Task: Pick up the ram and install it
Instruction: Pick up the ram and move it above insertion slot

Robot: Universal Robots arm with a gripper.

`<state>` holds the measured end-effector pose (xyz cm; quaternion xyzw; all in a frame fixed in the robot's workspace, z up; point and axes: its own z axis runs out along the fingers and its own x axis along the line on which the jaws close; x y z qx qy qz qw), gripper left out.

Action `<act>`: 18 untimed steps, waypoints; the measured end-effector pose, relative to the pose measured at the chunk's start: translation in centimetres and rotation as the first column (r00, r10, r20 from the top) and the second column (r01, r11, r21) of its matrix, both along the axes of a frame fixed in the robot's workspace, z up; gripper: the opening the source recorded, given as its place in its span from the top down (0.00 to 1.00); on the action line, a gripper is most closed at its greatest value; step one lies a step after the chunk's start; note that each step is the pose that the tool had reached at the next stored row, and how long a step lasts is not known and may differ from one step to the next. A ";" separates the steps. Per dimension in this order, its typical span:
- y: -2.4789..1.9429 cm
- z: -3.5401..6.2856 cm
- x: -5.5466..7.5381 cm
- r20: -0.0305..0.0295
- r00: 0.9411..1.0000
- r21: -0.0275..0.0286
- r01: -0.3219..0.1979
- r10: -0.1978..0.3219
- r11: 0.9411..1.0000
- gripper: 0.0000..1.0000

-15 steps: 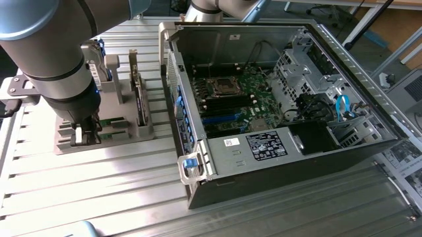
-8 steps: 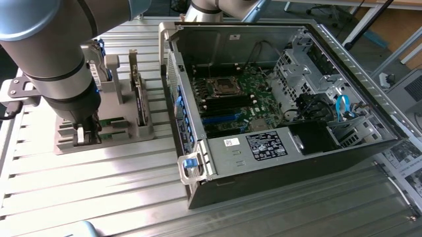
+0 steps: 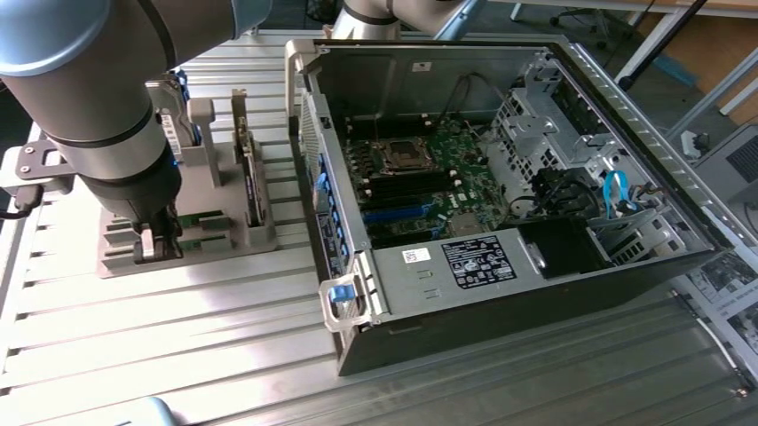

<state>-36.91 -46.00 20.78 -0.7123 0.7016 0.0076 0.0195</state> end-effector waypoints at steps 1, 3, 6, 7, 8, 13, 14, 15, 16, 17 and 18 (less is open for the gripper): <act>0.00 0.00 0.0 0.000 1.000 0.000 0.000 0.000 1.000 0.64; 0.00 -0.01 0.0 0.000 1.000 0.000 0.000 0.000 1.000 0.65; 0.00 -0.01 0.0 0.000 1.000 0.000 0.000 0.000 1.000 0.78; 0.00 -0.01 0.0 0.000 1.000 0.000 0.000 0.000 1.000 0.84; 0.00 -0.01 0.0 0.000 1.000 0.000 0.000 0.000 1.000 0.88; 0.00 -0.01 0.0 0.000 1.000 0.000 0.000 0.000 1.000 0.88; 0.00 -0.01 0.0 0.000 1.000 0.000 0.000 0.000 1.000 0.88; 0.00 -0.01 0.0 0.000 1.000 0.000 0.000 0.000 1.000 0.88; 0.00 -0.01 0.0 0.000 1.000 0.000 0.000 0.000 1.000 0.88; 0.00 0.00 0.0 0.000 1.000 0.000 0.000 0.000 1.000 0.88; 0.00 0.04 0.0 0.000 1.000 0.000 0.000 0.000 1.000 0.88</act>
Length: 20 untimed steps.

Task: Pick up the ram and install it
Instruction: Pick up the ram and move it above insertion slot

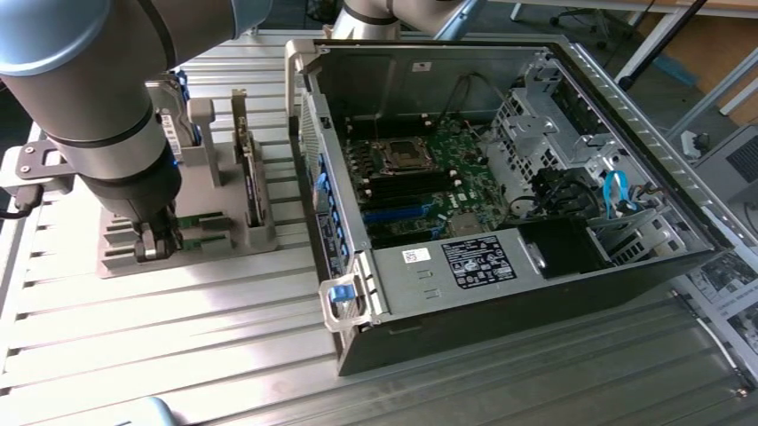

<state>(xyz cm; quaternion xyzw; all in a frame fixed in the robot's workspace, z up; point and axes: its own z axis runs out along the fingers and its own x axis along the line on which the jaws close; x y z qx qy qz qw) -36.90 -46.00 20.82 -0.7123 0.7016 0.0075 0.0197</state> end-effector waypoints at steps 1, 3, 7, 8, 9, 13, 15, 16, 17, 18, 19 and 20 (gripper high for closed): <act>0.00 0.06 0.0 0.000 1.000 0.000 0.000 0.000 1.000 0.88; 0.00 0.16 0.0 0.000 1.000 0.000 0.000 0.000 1.000 0.88; 0.00 0.40 0.0 0.000 1.000 0.000 0.000 0.000 1.000 0.88; 0.00 0.44 0.0 0.000 1.000 0.000 0.000 0.000 1.000 0.88; 0.00 0.49 0.0 0.000 1.000 0.000 0.000 0.000 1.000 0.88; 0.00 0.75 0.0 0.000 1.000 0.000 0.000 0.000 1.000 0.88; 0.00 0.86 0.0 0.000 1.000 0.000 0.000 0.000 1.000 0.88; 0.00 0.90 0.0 0.000 1.000 0.000 0.000 0.000 1.000 0.88; 0.00 0.95 0.0 0.000 1.000 0.000 0.000 0.000 1.000 0.88; 0.00 0.99 0.0 0.000 1.000 0.000 0.000 0.000 1.000 0.88; 0.00 1.04 0.0 0.000 1.000 0.000 0.000 0.000 1.000 0.88; 0.00 1.11 0.0 0.000 1.000 0.000 0.000 0.000 1.000 0.88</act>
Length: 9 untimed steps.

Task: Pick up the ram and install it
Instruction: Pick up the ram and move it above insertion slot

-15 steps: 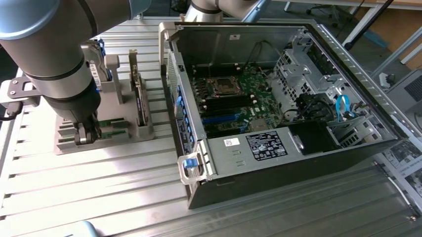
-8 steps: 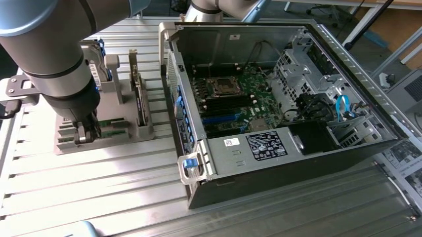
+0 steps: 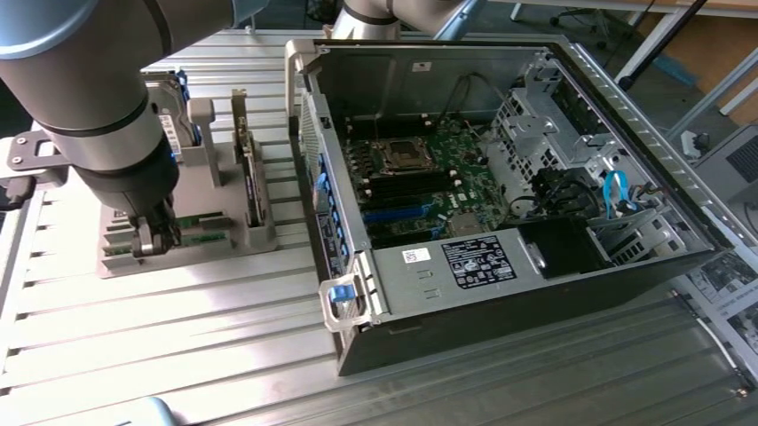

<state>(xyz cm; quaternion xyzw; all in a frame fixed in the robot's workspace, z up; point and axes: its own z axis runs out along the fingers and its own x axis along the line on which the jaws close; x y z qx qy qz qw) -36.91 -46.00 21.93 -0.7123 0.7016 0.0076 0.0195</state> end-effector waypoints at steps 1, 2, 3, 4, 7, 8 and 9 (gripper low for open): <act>0.00 0.05 0.0 0.000 1.000 0.000 0.000 0.000 1.000 0.88; 0.00 0.13 0.0 0.000 1.000 0.000 0.000 0.000 1.000 0.88; 0.00 0.20 0.0 0.000 1.000 0.000 0.000 0.000 1.000 0.88; 0.00 0.28 0.0 0.000 1.000 0.000 0.000 0.000 1.000 0.88; 0.00 0.45 0.0 0.000 1.000 0.000 0.000 0.000 1.000 0.88; 0.00 0.50 0.0 0.000 1.000 0.000 0.000 0.000 1.000 0.88; 0.00 0.57 0.0 0.000 1.000 0.000 0.000 0.000 1.000 0.88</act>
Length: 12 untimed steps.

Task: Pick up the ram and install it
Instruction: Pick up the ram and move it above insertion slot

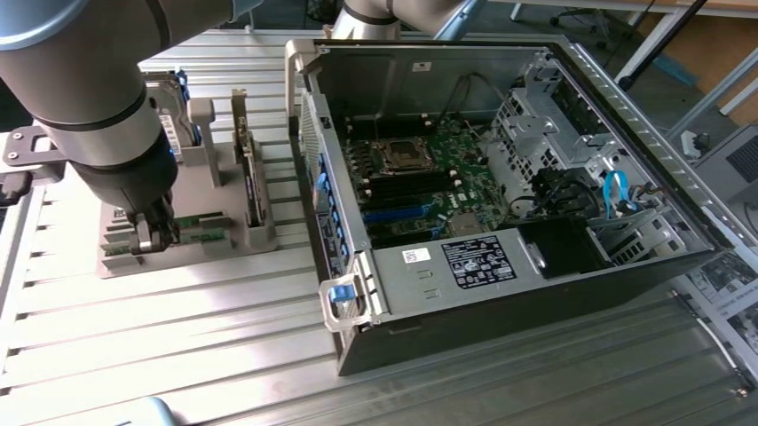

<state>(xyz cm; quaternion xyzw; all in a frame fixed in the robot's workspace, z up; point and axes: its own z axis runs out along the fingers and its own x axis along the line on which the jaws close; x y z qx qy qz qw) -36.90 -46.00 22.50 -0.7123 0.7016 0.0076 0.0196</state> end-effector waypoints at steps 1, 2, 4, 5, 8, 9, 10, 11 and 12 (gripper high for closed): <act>0.00 0.04 0.0 0.000 1.000 0.000 0.000 0.000 1.000 0.88; 0.00 0.10 0.0 0.000 1.000 0.000 0.000 0.000 1.000 0.88; 0.00 0.20 0.0 0.000 1.000 0.000 0.000 0.000 1.000 0.88; 0.00 0.25 0.0 0.000 1.000 0.000 0.000 0.000 1.000 0.88; 0.00 0.49 0.0 0.000 1.000 0.000 0.000 0.000 1.000 0.88; 0.00 0.56 0.0 0.000 1.000 0.000 0.000 0.000 1.000 0.88; 0.00 0.64 0.0 0.000 1.000 0.000 0.000 0.000 1.000 0.88; 0.00 0.70 0.0 0.000 1.000 0.000 0.000 0.000 1.000 0.88; 0.00 0.80 0.0 0.000 1.000 0.000 0.000 0.000 1.000 0.88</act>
